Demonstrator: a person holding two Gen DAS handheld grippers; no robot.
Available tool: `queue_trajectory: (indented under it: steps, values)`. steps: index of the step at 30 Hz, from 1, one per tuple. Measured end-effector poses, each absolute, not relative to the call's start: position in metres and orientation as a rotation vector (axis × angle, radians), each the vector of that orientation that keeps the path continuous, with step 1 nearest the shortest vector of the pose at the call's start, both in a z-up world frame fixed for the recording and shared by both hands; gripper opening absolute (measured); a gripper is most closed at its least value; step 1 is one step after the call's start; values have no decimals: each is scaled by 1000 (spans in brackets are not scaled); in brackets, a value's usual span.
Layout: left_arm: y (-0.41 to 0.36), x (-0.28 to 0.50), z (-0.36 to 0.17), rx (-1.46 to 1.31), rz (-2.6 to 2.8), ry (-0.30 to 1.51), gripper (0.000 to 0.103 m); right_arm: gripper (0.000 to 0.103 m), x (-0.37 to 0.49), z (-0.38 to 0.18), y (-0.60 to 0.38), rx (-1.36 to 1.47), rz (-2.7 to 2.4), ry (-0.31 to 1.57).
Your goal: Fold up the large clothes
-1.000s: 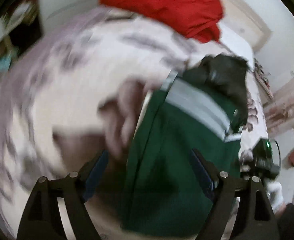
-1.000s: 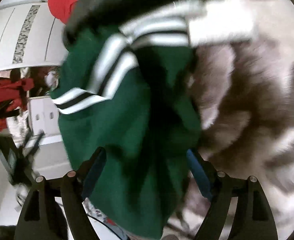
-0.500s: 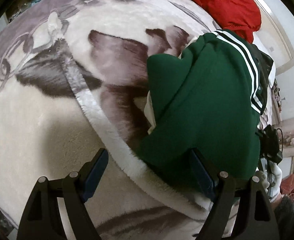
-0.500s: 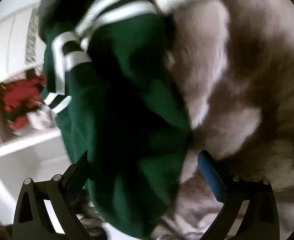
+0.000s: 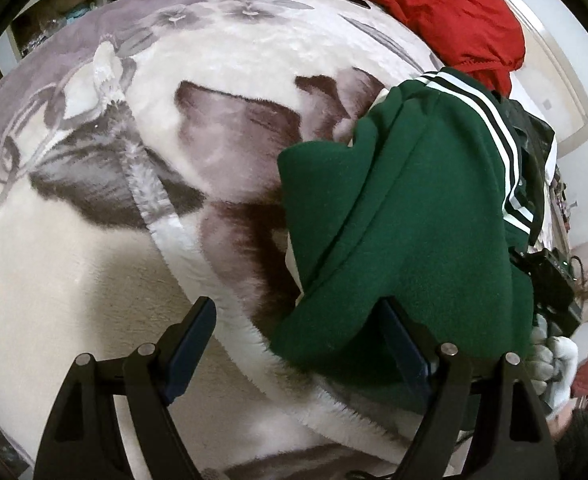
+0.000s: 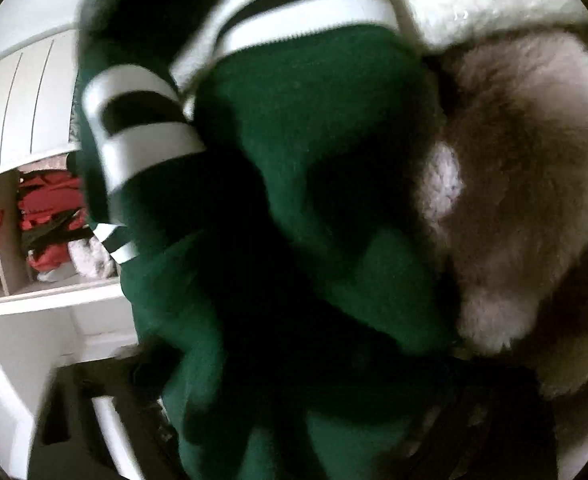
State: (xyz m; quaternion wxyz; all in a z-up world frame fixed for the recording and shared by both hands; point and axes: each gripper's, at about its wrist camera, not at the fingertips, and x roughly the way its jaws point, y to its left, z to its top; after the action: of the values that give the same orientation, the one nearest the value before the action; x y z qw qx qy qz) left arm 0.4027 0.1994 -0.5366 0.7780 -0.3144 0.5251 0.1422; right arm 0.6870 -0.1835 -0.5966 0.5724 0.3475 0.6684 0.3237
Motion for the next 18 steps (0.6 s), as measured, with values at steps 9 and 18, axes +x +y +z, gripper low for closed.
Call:
queue_trajectory:
  steps: [9,18]
  values:
    - [204,379,-490,-590,264,1144,83,40,538,-565,-262,1379,423,1267]
    - [196,353,-463,-339,222,1204,83,41,266,-559,-247,1577,93,1408]
